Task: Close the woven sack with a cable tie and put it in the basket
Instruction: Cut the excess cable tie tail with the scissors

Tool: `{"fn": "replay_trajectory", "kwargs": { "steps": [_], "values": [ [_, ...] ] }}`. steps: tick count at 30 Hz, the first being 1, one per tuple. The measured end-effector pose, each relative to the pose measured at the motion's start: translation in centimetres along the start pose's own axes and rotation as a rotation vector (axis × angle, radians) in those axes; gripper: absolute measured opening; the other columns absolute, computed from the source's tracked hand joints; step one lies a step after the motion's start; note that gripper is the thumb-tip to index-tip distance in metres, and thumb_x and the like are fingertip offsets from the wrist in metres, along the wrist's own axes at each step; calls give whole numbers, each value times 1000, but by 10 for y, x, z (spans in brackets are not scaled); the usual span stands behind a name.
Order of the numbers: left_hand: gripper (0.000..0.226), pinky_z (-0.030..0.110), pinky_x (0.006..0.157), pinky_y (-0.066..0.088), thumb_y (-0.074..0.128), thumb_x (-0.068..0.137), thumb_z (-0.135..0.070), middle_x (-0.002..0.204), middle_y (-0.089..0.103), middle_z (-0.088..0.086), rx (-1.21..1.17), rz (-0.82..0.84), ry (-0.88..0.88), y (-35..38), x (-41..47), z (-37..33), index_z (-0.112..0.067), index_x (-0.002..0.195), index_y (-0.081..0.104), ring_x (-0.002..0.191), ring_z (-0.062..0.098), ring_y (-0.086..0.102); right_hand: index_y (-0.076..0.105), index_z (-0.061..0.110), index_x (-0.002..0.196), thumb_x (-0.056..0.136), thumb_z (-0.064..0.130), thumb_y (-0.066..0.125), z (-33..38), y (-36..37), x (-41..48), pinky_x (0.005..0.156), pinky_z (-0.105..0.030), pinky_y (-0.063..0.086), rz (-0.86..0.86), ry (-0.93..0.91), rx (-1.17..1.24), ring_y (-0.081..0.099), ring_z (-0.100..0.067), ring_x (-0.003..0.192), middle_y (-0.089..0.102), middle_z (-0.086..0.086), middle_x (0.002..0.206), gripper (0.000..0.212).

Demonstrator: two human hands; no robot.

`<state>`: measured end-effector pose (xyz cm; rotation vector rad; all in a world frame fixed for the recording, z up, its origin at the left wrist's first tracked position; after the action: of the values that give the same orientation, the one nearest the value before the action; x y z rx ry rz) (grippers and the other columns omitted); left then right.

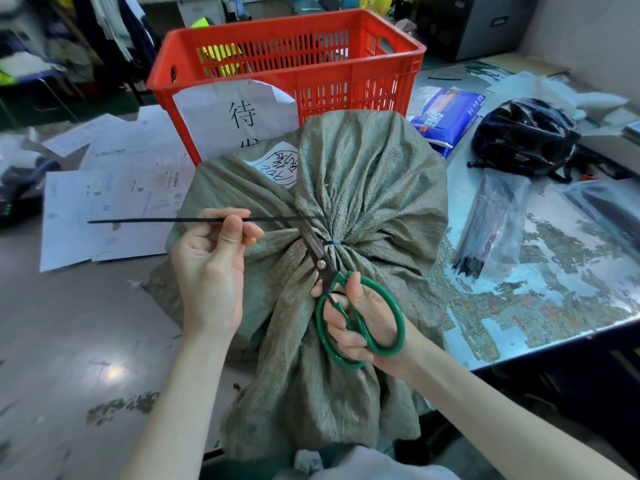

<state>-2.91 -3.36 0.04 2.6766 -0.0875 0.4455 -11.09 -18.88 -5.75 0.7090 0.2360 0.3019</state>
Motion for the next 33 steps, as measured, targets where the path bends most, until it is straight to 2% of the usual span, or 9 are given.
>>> {"fn": "replay_trajectory", "kwargs": {
  "steps": [4, 7, 11, 13, 17, 22, 26, 30, 33],
  "values": [
    [19, 18, 71, 47, 54, 88, -10, 62, 66, -8, -33, -18, -8, 0, -3, 2, -18, 77, 67, 64, 6, 60, 50, 4, 109, 81, 58, 53, 8, 2, -4, 30, -12, 30, 26, -40, -33, 34, -1, 33, 47, 6, 56, 61],
    [30, 18, 71, 47, 51, 91, -6, 64, 67, -9, -35, -24, -37, 4, -8, 8, -20, 73, 70, 64, 4, 60, 55, 6, 108, 75, 57, 66, 19, -3, -6, 29, -13, 28, 1, -92, -56, 33, -3, 34, 43, 2, 59, 62],
    [15, 17, 72, 47, 53, 89, -10, 63, 66, -9, -29, -4, -94, 14, -16, 17, -15, 81, 65, 65, 5, 59, 58, 4, 108, 76, 46, 72, 39, -15, -11, 29, -15, 26, -90, -202, -114, 32, -7, 33, 45, 0, 59, 54],
    [11, 17, 72, 46, 54, 88, -11, 63, 66, -9, -32, 5, -118, 19, -19, 21, -13, 83, 63, 65, 5, 59, 59, 3, 107, 77, 42, 72, 50, -22, -17, 31, -16, 26, -201, -276, -197, 32, -9, 34, 46, 0, 58, 51],
    [7, 16, 71, 47, 54, 85, -13, 64, 66, -8, -43, 29, -166, 30, -23, 30, -9, 86, 60, 65, 4, 59, 61, 6, 98, 83, 21, 66, 68, -40, -33, 35, -16, 24, -504, -380, -362, 30, -12, 36, 41, -5, 58, 22],
    [9, 15, 70, 47, 60, 87, -16, 68, 69, -5, 61, 70, -192, 35, -26, 43, -20, 84, 67, 68, 4, 61, 62, 12, 86, 85, 11, 65, 80, -76, -46, 34, -17, 26, -722, -398, -362, 32, -13, 35, 41, -6, 58, 3],
    [6, 14, 69, 47, 60, 86, -19, 69, 70, -5, 111, 90, -182, 38, -26, 48, -16, 87, 65, 68, 3, 61, 62, 10, 100, 85, 8, 65, 85, -119, -59, 34, -16, 31, -911, -379, -406, 39, -9, 34, 52, -3, 61, 15],
    [7, 14, 67, 46, 57, 88, -17, 68, 70, -4, 135, 99, -176, 37, -25, 51, -15, 88, 64, 66, 3, 59, 57, 11, 114, 85, 6, 65, 77, -164, -69, 46, -25, 37, -1181, -301, -768, 50, -15, 50, 62, -6, 76, 30],
    [12, 14, 66, 44, 52, 93, -9, 68, 71, -5, 151, 111, -176, 36, -24, 53, -13, 89, 62, 65, 5, 55, 52, 6, 121, 84, 4, 64, 62, -193, -79, 51, -28, 40, -1291, -203, -1012, 54, -24, 66, 62, -13, 87, 39]
  ]
}}
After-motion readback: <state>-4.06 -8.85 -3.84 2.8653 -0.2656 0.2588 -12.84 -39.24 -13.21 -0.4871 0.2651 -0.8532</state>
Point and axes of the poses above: each hand's wrist, its own x-axis towards the middle knuckle, its own y-axis out of the palm, z = x × y, the point moved 2 cm from there along x, towards the middle knuckle
